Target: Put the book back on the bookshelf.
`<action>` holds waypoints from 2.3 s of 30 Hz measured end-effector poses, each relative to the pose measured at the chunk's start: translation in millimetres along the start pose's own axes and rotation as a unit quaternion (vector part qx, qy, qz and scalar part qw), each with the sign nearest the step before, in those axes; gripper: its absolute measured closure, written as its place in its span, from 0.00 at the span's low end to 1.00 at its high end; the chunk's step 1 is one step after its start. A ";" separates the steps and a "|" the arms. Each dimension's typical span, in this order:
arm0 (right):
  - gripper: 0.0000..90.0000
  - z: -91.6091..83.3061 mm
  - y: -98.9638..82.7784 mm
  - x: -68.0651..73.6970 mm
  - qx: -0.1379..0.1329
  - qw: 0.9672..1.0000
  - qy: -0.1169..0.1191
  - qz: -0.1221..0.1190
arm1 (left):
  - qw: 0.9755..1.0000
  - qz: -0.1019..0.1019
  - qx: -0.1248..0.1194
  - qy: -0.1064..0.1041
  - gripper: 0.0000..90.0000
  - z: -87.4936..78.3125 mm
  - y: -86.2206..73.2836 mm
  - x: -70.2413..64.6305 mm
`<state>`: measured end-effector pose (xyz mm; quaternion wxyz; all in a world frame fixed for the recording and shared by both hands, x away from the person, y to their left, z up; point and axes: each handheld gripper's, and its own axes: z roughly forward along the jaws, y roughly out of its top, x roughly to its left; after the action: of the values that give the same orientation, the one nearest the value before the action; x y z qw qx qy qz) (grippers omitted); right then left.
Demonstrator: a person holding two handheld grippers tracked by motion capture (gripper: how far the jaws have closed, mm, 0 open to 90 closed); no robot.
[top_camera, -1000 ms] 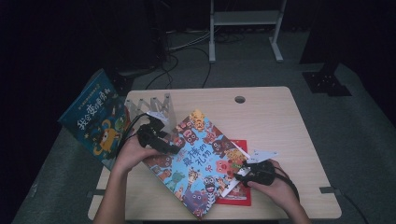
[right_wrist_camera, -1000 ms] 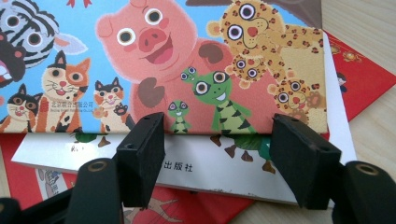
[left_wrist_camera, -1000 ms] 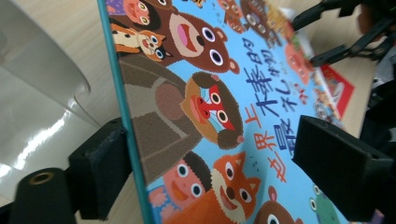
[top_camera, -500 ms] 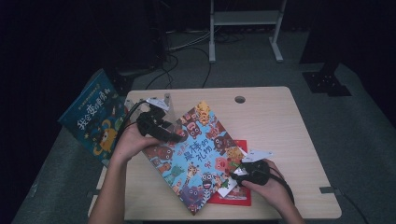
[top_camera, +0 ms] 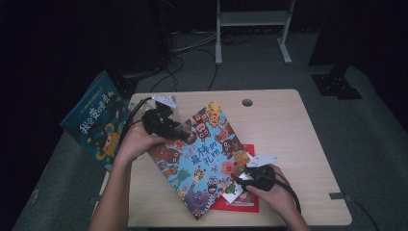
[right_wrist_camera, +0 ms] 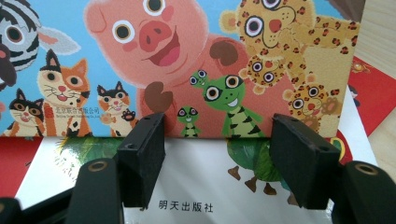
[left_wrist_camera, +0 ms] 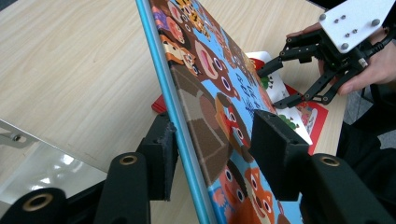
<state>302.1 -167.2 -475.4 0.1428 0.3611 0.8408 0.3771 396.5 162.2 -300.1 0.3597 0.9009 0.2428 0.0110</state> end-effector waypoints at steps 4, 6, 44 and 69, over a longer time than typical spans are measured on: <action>0.38 0.0 -0.1 -0.1 0.000 1.000 0.000 0.000 | 1.000 -0.005 0.002 -0.003 0.58 1.3 1.9 -0.7; 0.38 -0.1 -0.2 0.1 0.000 1.000 0.002 0.003 | 1.000 -0.004 0.006 -0.005 0.58 1.7 3.3 -1.0; 0.37 12.9 5.5 4.0 -0.024 0.999 0.022 -0.015 | 0.999 0.031 0.043 -0.006 0.82 -25.6 51.1 -27.8; 0.37 14.2 5.4 3.4 -0.028 0.999 0.022 -0.016 | 0.994 0.040 0.103 -0.017 0.82 -2.4 69.8 -33.3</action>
<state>309.7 -154.8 -480.9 0.1399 0.3349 0.8388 0.4058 396.7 105.4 -247.6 0.2686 0.9421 0.2000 -0.0148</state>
